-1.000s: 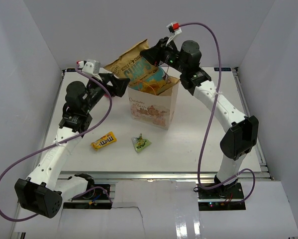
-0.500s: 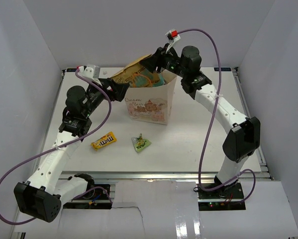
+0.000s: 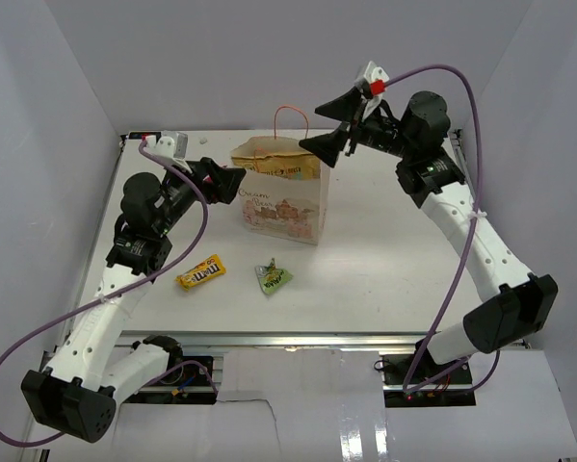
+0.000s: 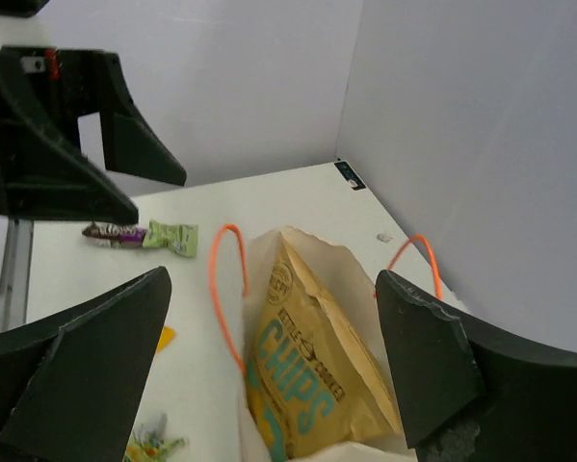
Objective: Place the snacks into the paper bag
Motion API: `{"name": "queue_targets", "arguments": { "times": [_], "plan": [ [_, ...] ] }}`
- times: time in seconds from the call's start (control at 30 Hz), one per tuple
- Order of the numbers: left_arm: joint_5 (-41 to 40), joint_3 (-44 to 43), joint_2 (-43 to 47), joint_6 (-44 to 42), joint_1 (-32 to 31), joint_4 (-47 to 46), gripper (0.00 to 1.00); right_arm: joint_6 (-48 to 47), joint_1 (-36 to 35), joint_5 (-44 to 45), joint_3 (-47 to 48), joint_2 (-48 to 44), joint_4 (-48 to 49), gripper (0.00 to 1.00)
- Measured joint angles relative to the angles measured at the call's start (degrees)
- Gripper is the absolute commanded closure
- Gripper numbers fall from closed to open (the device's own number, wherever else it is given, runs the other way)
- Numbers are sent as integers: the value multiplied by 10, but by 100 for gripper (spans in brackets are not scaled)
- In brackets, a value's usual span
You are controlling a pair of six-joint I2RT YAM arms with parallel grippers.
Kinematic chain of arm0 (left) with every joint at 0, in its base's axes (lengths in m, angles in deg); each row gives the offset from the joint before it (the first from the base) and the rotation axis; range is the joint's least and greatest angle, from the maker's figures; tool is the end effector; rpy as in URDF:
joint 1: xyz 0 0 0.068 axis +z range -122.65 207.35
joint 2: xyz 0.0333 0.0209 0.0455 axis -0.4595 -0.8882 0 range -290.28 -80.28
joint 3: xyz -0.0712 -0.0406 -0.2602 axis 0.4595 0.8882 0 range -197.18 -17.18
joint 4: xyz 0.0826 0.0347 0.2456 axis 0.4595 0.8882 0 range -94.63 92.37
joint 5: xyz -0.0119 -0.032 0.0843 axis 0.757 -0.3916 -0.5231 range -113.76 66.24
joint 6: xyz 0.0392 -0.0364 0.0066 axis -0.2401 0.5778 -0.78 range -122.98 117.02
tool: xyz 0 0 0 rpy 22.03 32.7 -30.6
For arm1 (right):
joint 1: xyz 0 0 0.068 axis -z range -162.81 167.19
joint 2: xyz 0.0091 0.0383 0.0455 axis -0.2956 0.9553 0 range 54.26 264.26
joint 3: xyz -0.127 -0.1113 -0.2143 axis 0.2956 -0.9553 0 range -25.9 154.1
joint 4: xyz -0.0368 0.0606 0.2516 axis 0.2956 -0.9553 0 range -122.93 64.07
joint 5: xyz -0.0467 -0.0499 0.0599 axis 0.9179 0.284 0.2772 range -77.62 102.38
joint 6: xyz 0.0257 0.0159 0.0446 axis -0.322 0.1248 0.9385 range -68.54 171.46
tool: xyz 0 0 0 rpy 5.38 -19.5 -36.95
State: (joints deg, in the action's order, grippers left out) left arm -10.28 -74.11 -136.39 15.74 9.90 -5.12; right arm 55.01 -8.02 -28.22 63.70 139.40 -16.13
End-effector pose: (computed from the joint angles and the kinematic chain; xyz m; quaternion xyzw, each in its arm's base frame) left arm 0.2126 -0.0756 0.3986 0.0762 0.6951 -0.2985 0.6496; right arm 0.2933 0.1637 0.4803 -0.3772 0.5140 0.3902 0.6643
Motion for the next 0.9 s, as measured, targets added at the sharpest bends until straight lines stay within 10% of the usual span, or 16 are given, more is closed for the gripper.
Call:
{"name": "queue_targets", "arguments": {
  "times": [0.43, 0.63, 0.9],
  "plan": [
    [54, 141, 50, 132, 0, 174, 5, -534, 27, -131, -162, -106, -494, 10],
    [40, 203, -52, 238, -75, 202, 13, -486, 27, -44, -373, -116, -492, 12],
    [-113, 105, -263, 374, -199, 257, 23, -383, 40, 12, -401, -139, -390, 12]
  ]
}}
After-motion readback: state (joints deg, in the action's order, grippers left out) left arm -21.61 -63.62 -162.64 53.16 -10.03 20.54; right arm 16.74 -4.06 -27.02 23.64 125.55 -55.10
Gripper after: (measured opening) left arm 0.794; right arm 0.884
